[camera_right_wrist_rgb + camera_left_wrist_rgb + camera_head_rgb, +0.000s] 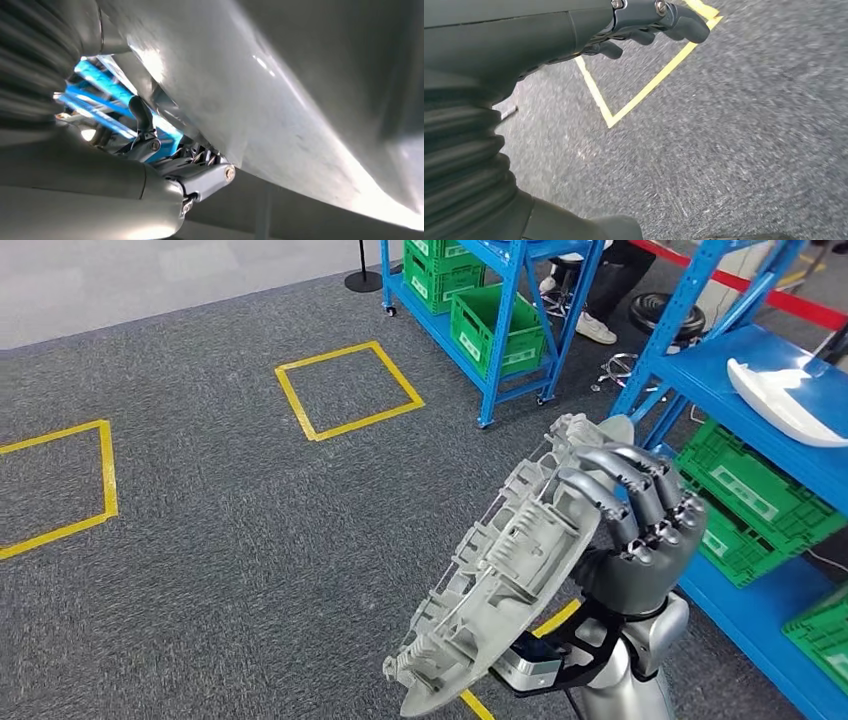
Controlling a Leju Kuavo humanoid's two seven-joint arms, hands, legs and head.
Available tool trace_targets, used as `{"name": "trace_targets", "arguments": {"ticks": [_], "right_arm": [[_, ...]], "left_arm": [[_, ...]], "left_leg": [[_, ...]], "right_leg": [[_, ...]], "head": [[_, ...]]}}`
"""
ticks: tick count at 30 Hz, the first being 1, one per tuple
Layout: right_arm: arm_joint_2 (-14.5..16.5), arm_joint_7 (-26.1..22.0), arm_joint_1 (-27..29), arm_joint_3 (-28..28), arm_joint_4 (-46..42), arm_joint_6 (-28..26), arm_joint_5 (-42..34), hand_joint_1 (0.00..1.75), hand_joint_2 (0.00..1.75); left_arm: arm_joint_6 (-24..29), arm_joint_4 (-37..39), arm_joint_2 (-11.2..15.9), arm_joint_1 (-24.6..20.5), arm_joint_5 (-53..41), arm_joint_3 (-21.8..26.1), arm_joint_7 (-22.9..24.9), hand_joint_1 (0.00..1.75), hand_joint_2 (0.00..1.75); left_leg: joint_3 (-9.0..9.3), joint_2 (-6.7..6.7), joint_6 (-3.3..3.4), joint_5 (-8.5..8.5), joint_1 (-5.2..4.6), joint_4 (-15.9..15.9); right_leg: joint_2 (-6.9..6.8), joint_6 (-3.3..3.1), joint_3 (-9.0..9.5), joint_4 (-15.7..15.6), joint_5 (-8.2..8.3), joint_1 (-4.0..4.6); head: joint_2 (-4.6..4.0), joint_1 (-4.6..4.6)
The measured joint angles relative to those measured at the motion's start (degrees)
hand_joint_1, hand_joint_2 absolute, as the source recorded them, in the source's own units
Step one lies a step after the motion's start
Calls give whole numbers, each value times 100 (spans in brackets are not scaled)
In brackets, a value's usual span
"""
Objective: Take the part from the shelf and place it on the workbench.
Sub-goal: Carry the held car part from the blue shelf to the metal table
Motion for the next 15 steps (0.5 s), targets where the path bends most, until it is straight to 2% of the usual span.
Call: {"name": "trace_targets", "arguments": {"ticks": [1,2,3,4,5,6,7,8,10,11,13,14,15], "right_arm": [[0,1,47,-7,-19,-1,-2,175,175],[-1,0,96,-14,-34,-1,-10,175,175],[-1,2,139,-22,-42,-1,-17,175,175],[-1,3,168,-26,-43,-1,-22,175,175],[-1,3,185,-27,-43,-1,-27,175,175],[-1,3,193,-27,-43,-1,-37,175,175],[-1,3,194,-27,-43,-1,-46,175,175],[-1,4,193,-28,-43,-1,-53,175,175],[-2,3,186,-30,-45,-1,-26,175,175],[-2,2,177,-31,-45,-1,-26,175,175],[-2,3,127,-33,-44,-1,-77,175,175],[-1,4,95,-33,-42,-1,-112,175,175],[-1,4,66,-33,-40,-1,-125,175,175]], "left_arm": [[-5,-1,5,-4,5,1,2,0,175],[-11,-2,11,-13,5,1,10,0,175],[-17,-2,17,-18,2,1,18,0,175],[-21,-1,22,-16,-2,1,25,0,175],[-22,-1,27,-11,-7,1,28,0,175],[-23,-1,31,-7,-10,1,23,0,175],[-25,-1,32,-8,-8,1,4,0,175],[-27,-1,30,-16,14,1,-24,0,175],[-33,-1,27,-44,95,7,-87,0,175],[-35,-1,25,-56,140,13,-106,0,175],[-35,0,22,-64,185,29,-113,0,175],[-36,1,21,-65,198,39,-104,0,175],[-36,1,20,-72,208,49,-85,0,175]], "left_leg": [[-6,-63,24,12,8,-3],[-18,-133,41,20,6,-2],[-28,-207,51,26,3,2],[-35,-285,53,29,0,6],[-39,-364,50,32,-2,13],[-40,-441,45,37,-2,20],[-40,-518,35,42,1,27],[-46,-586,17,48,0,36],[-77,-715,-50,70,4,41],[-95,-770,-94,87,11,30],[-144,-850,-177,118,33,9],[-178,-770,-203,88,27,54],[-252,-626,-224,-6,15,186]], "right_leg": [[193,22,-130,288,-165,-17],[313,29,-311,653,-344,-22],[362,31,-487,999,-475,-24],[382,29,-601,1209,-510,-24],[394,23,-629,1239,-449,-27],[417,13,-548,1055,-293,-34],[489,1,-378,703,-88,-46],[627,-6,-199,327,58,-60],[818,-25,24,-166,208,-60],[839,-40,41,-227,202,-44],[706,-109,47,-264,248,-29],[639,-151,56,-295,271,-34],[561,-198,65,-327,292,-39]], "head": [[0,9],[0,14],[0,17],[0,18],[0,18],[0,18],[0,18],[0,17],[0,16],[0,15],[0,13],[0,7],[0,-5]]}}
